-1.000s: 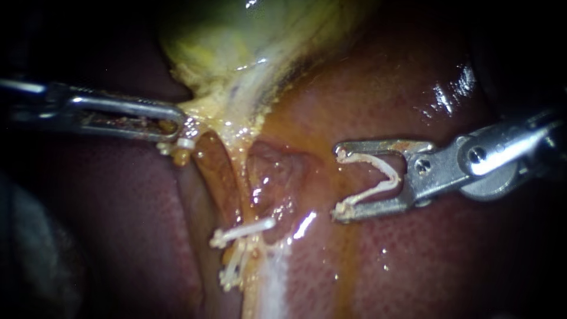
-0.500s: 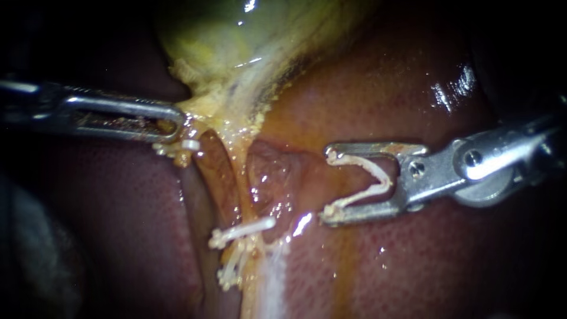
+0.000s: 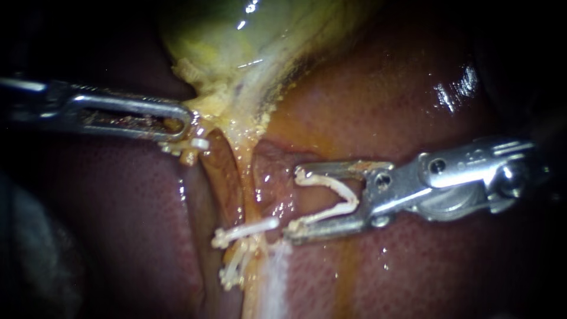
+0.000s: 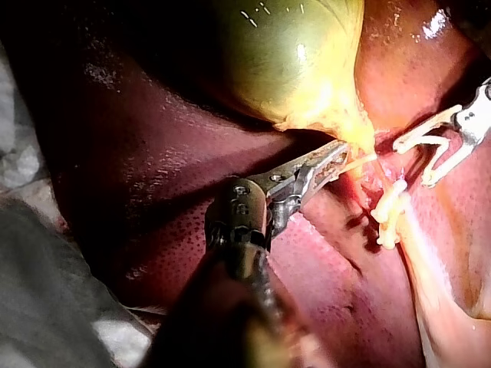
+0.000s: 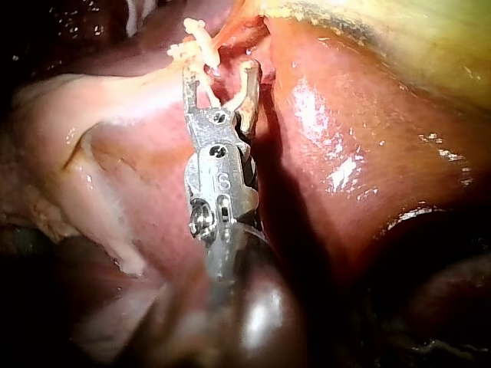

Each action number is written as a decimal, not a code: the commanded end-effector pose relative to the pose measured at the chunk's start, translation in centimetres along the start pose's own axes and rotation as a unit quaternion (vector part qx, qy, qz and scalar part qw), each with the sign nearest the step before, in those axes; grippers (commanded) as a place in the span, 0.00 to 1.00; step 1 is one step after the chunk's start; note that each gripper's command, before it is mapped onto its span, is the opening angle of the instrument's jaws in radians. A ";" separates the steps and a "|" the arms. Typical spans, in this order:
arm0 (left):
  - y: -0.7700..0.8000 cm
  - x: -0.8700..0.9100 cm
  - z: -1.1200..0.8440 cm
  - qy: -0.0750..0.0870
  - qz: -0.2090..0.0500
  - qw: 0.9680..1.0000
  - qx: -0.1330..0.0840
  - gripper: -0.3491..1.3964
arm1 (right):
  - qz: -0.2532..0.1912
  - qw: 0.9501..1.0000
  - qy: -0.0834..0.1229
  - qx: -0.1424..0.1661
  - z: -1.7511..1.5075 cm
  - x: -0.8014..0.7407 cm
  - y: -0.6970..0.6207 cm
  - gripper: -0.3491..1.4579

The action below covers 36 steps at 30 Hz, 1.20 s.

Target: Clipping second clip right tube

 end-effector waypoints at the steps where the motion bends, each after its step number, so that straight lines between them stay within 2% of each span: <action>1: 0.00 0.00 0.00 0.000 0.000 1.000 0.000 0.00 | 0.003 1.000 0.001 0.001 0.03 0.00 0.00 0.47; 8: 0.00 0.01 0.00 0.000 0.000 1.000 0.000 0.00 | 0.026 1.000 -0.001 0.014 0.31 -0.02 0.03 0.47; 14: 0.00 0.01 0.00 0.000 0.000 1.000 0.000 0.00 | 0.043 0.998 0.008 0.038 0.55 0.00 0.06 0.46; 23: 0.00 0.01 0.00 0.000 0.000 1.000 0.000 0.00 | 0.067 0.996 0.027 0.057 0.88 0.06 0.11 0.46; 26: 0.00 0.01 0.00 0.000 0.000 1.000 0.000 0.00 | 0.078 0.994 0.039 0.064 0.93 0.08 0.11 0.46; 32: 0.00 0.00 0.00 0.000 0.000 1.000 0.000 0.00 | 0.087 0.992 0.043 0.075 0.94 0.08 0.11 0.46; 36: 0.00 0.00 -0.01 0.000 0.000 1.000 0.000 0.00 | 0.088 0.991 0.057 0.081 0.92 0.09 0.09 0.46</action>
